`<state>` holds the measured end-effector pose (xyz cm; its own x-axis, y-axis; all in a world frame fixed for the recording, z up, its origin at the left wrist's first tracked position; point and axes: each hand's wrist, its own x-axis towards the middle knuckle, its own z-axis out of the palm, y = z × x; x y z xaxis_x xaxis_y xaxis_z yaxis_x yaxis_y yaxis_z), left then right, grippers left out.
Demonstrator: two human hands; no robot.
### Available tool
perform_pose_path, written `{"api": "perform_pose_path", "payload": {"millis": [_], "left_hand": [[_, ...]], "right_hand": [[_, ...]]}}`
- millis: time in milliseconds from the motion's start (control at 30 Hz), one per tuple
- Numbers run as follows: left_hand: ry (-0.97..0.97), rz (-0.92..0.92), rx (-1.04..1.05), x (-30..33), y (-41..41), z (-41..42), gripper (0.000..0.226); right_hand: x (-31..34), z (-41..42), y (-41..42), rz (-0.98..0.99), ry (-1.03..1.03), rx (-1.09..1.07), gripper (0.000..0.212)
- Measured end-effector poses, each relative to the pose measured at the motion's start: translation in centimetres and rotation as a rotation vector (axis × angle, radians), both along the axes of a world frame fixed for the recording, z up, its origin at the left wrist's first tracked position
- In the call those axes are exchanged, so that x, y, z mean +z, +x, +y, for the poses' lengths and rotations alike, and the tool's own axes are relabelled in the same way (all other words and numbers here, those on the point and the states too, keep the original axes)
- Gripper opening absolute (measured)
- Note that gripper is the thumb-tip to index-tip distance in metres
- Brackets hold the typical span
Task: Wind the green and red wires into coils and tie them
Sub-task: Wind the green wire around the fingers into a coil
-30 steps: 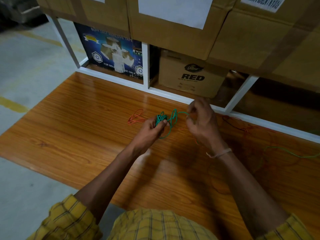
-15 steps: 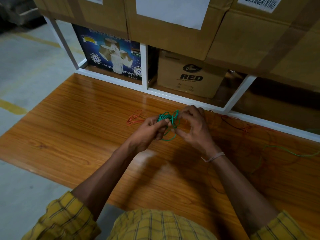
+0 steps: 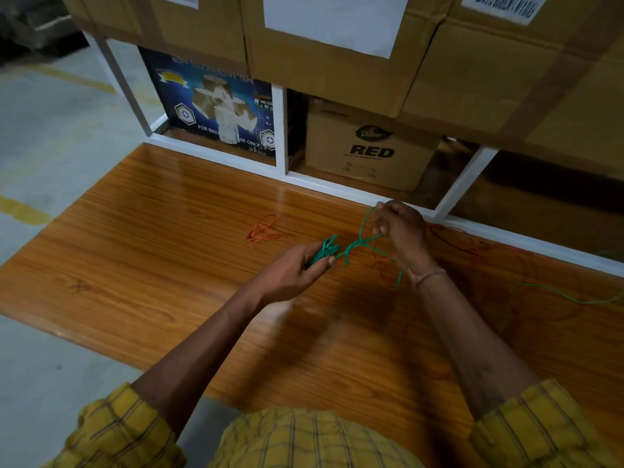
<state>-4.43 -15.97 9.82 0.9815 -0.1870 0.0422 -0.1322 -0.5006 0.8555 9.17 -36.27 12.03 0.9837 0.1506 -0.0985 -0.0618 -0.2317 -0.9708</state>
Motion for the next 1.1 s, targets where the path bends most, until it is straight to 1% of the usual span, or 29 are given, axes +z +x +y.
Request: {"api": "perform_pose_path", "payload": {"millis": [100,200,267,333,433,467,500,567,600,633,733,767,833,933,1000,1033,1100], "left_hand": [[-0.117,0.032,-0.004,0.1,0.2,-0.1,0.012],[-0.294,0.052,0.056,1.2,0.6,-0.2,0.021],[-0.319,0.042,0.066,1.4,0.7,0.0,0.025],[-0.323,0.02,0.1,0.9,0.9,0.0,0.023],[-0.347,0.047,0.187,0.0,1.4,0.1,0.016],[-0.353,0.058,0.223,-0.4,1.6,0.4,0.016],[-0.348,0.07,0.26,-0.7,1.7,0.7,0.017],[-0.322,0.086,0.309,-1.2,1.9,1.5,0.018],[-0.311,0.098,0.316,-1.3,1.9,1.7,0.018],[-0.303,0.109,0.31,-1.3,1.9,1.7,0.018],[-0.256,0.125,0.221,-0.6,1.6,0.8,0.018],[-0.25,0.124,0.2,-0.3,1.5,0.5,0.018],[-0.258,0.112,0.161,0.0,1.2,0.1,0.019],[-0.283,0.12,0.103,-0.1,0.1,-0.1,0.02],[-0.31,0.128,0.067,0.0,-0.9,-0.3,0.02],[-0.333,0.126,0.048,0.1,-1.5,-0.3,0.02],[-0.4,0.132,0.024,0.5,-2.6,-0.1,0.019]], "right_hand": [[0.1,0.8,1.0,0.164,0.125,-0.029,0.03],[1.3,1.7,0.1,0.334,0.189,0.067,0.028],[1.5,1.7,-0.6,0.418,0.154,0.164,0.033],[1.4,1.3,-0.8,0.469,0.056,0.251,0.044],[1.8,0.4,-0.7,0.466,-0.094,0.36,0.073],[1.9,0.0,-0.5,0.436,-0.147,0.391,0.076],[1.9,-0.5,-0.3,0.384,-0.203,0.419,0.071],[1.9,-1.6,0.0,0.266,-0.288,0.449,0.046],[1.7,-2.2,0.5,0.245,-0.257,0.447,0.042],[1.5,-2.6,1.0,0.26,-0.163,0.424,0.043],[0.9,-2.6,2.4,0.401,0.258,0.235,0.031],[0.5,-2.3,2.8,0.448,0.352,0.161,0.031],[-0.4,-1.4,3.5,0.462,0.401,0.031,0.035],[-1.4,0.0,4.4,0.348,0.299,-0.16,0.036],[-1.6,0.4,4.9,0.178,0.144,-0.271,0.034],[-1.8,0.3,5.2,0.071,0.004,-0.308,0.033],[-2.3,-0.9,5.9,-0.127,-0.341,-0.331,0.03]]}}
